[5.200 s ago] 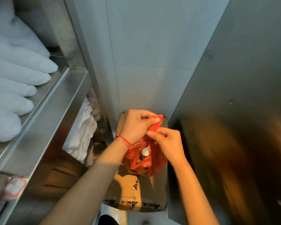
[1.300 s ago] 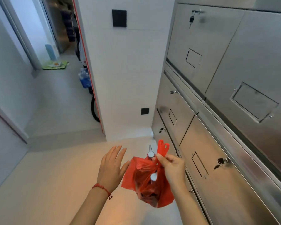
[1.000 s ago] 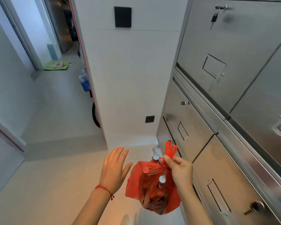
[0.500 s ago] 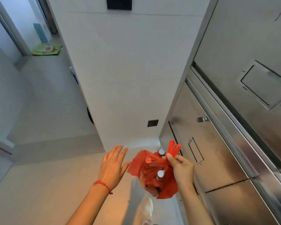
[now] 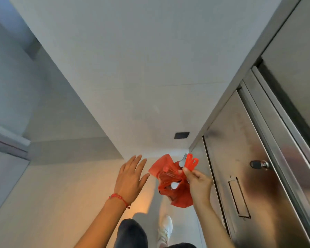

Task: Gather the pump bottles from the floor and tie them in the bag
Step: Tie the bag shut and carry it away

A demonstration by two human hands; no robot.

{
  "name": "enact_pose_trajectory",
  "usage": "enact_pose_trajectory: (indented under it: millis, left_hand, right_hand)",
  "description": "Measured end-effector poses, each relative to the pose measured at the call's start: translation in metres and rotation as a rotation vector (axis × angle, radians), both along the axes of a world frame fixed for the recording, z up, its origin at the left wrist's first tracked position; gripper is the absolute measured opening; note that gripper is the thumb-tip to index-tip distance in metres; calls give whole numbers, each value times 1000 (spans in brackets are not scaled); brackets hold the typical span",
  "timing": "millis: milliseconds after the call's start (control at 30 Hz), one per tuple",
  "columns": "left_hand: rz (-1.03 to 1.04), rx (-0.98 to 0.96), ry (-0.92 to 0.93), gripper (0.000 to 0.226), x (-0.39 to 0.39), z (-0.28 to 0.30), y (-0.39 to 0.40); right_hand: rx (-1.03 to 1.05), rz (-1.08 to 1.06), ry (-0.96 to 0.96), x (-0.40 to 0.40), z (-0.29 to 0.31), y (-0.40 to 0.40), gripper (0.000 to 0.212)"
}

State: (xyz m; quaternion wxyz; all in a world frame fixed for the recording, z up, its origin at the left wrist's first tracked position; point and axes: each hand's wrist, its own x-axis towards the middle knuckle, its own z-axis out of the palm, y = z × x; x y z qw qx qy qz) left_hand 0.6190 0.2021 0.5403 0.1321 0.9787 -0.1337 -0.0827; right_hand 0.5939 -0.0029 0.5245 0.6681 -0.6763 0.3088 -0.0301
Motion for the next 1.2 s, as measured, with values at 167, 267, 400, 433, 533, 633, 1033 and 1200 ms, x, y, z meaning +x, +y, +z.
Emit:
enact_pose_trajectory:
  millis: [167,267,400,433,533,633,1033,1200]
  left_hand:
    - [-22,-2,56,50,40,-40,-4]
    - [-20,-13,85,51,58,-73,-1]
    - [2,-17,120,64,78,-118,4]
    - [13,-19,128,67,81,-129,5]
    - [22,-19,156,68,89,-162,7]
    - [34,-31,177,69,96,-199,9]
    - [8,-55,139,56,115,-337,7]
    - [-21,-26,174,63,128,-381,5]
  right_hand:
    - [13,-44,52,34,-61,-7,31]
    - [18,-63,71,50,-98,-11,31]
    - [42,-82,94,68,-150,-13,24]
    - [45,-88,98,71,-162,-14,22]
    - [24,-112,101,77,-198,-13,24]
    - [26,-123,96,82,-234,-13,19]
    - [47,-130,133,116,-370,-10,8]
    - [45,-143,152,130,-420,-6,8]
